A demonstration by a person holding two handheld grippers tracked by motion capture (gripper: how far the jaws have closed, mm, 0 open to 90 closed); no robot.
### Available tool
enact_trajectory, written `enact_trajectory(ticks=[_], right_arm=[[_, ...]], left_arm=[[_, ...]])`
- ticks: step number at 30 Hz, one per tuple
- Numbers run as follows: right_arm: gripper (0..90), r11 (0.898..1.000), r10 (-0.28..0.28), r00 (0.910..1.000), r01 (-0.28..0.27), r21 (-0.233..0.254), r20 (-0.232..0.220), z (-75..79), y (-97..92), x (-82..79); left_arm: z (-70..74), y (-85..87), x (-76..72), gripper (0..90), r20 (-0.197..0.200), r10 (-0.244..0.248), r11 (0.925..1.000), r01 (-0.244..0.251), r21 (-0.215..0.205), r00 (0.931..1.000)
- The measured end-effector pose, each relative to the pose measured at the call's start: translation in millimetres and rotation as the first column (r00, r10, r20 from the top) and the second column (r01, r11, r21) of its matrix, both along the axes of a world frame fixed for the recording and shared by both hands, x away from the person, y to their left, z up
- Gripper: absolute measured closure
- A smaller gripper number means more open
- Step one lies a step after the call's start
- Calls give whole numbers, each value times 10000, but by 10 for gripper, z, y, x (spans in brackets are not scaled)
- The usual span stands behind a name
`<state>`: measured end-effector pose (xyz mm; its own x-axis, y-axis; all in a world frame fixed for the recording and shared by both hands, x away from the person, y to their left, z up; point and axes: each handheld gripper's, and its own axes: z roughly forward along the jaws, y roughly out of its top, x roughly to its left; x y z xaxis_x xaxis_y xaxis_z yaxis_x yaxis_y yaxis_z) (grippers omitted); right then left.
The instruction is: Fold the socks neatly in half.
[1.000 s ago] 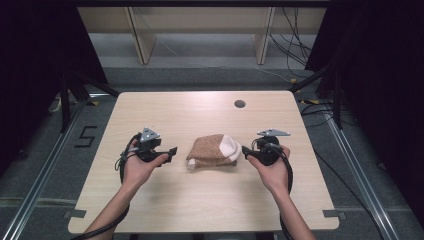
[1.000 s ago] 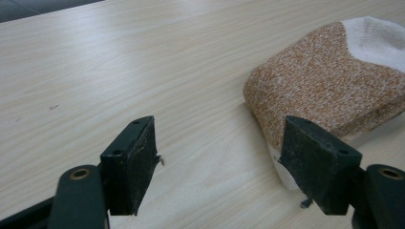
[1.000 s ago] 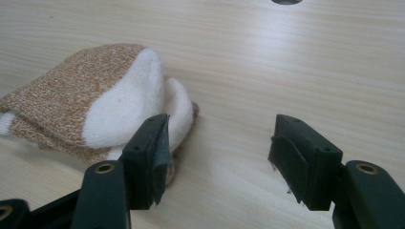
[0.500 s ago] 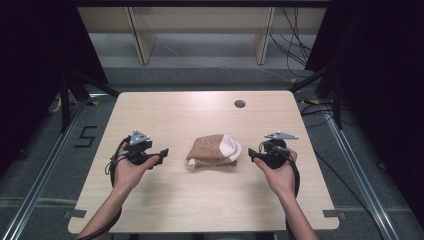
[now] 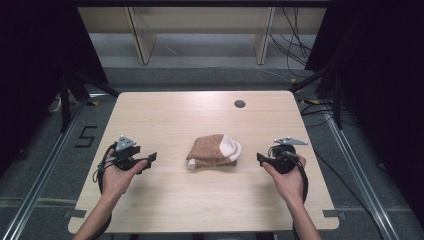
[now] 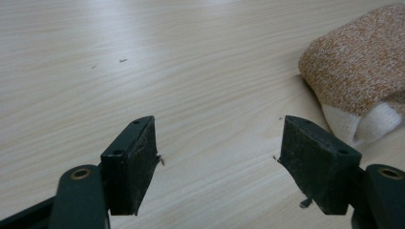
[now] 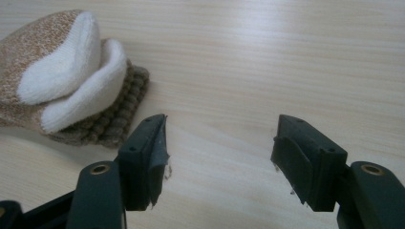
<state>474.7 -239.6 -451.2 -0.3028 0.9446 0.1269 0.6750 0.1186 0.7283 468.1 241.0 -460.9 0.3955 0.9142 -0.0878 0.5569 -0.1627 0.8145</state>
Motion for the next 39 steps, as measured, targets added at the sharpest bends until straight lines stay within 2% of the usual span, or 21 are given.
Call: enact_trajectory(ticks=[1, 2, 3, 4, 6, 7, 8, 9, 10, 12, 14, 17, 22, 23, 27, 28, 29, 32, 36, 37, 39], right_arm=[[362, 9990, -337, 9992, 343, 286, -198, -3, 22, -23], [361, 10000, -15, 10000, 15, -43, 61, -8, -28, -14], [360, 9999, -138, 9999, 138, -94, -42, -12, -40, -25], [360, 9999, -141, 9999, 141, 79, -53, -24, -47, -28], [359, 9997, -153, 9999, 154, 163, -59, -42, -74, -44], [359, 9998, -224, 9997, 223, -5, -48, -52, -92, -44], [359, 9998, -141, 9998, 143, 125, -103, -55, -111, -56], [358, 9987, -447, 9989, 451, 226, -169, -60, -99, -74], [357, 9998, -179, 9998, 180, -89, 61, -78, -141, -56], [356, 9990, -434, 9989, 436, 93, -170, -82, -164, -89], [355, 9993, -372, 9993, 372, -104, -23, -97, -215, -111], [354, 9988, -489, 9988, 490, 96, -39, -142, -258, -135], [352, 9978, -660, 9978, 660, -48, 37, -202, -346, -191], [351, 9982, -587, 9983, 587, 90, 30, -221, -371, -198], [349, 9968, -788, 9968, 786, 128, 146, -270, -439, -242], [349, 9939, -1084, 9941, 1084, 193, -43, -272, -423, -261], [349, 9972, -732, 9969, 727, 174, 281, -298, -460, -251], [348, 9967, -815, 9959, 815, 13, 395, -337, -482, -279], [346, 9970, -739, 9955, 722, 295, 593, -398, -505, -316], [346, 9965, -823, 9948, 812, 206, 595, -402, -505, -334], [344, 9958, -911, 9919, 900, 174, 879, -448, -500, -337]], left_arm=[[-11, 18, -11, 273, -14, 67, 10000, -67, -11, 10000], [-29, 35, -17, 274, 36, 97, 9999, -96, -100, 9999], [-40, 54, -27, 274, 36, 136, 9998, -136, -116, 9999], [-51, 74, -37, 274, 38, 178, 9997, -177, -151, 9998], [-74, 114, -56, 275, 54, 260, 9995, -259, -180, 9996], [-83, 131, -67, 275, 46, 338, 9992, -337, -199, 9994], [-98, 151, -73, 275, 90, 357, 9991, -354, -236, 9993], [-107, 167, -80, 275, 88, 361, 9990, -359, -257, 9993], [-123, 190, -92, 275, 104, 406, 9988, -403, -283, 9991], [-151, 225, -113, 275, 126, 501, 9982, -497, -336, 9987], [-181, 260, -137, 275, 119, 558, 9979, -553, -329, 9984], [-229, 301, -168, 275, 128, 634, 9970, -628, -448, 9979], [-321, 392, -227, 275, 157, 858, 9950, -849, -535, 9962], [-337, 410, -240, 275, 134, 929, 9943, -920, -539, 9956], [-410, 458, -280, 275, 179, 1042, 9928, -1029, -608, 9944], [-426, 466, -289, 275, 172, 1071, 9924, -1059, -619, 9941], [-439, 470, -295, 275, 190, 1111, 9918, -1097, -657, 9936], [-481, 497, -311, 274, 320, 1138, 9908, -1111, -770, 9930], [-505, 505, -324, 274, 586, 1171, 9906, -1124, -783, 9914], [-514, 504, -328, 274, 646, 1186, 9903, -1133, -810, 9908], [-535, 500, -337, 273, 717, 1201, 9899, -1140, -846, 9902]])
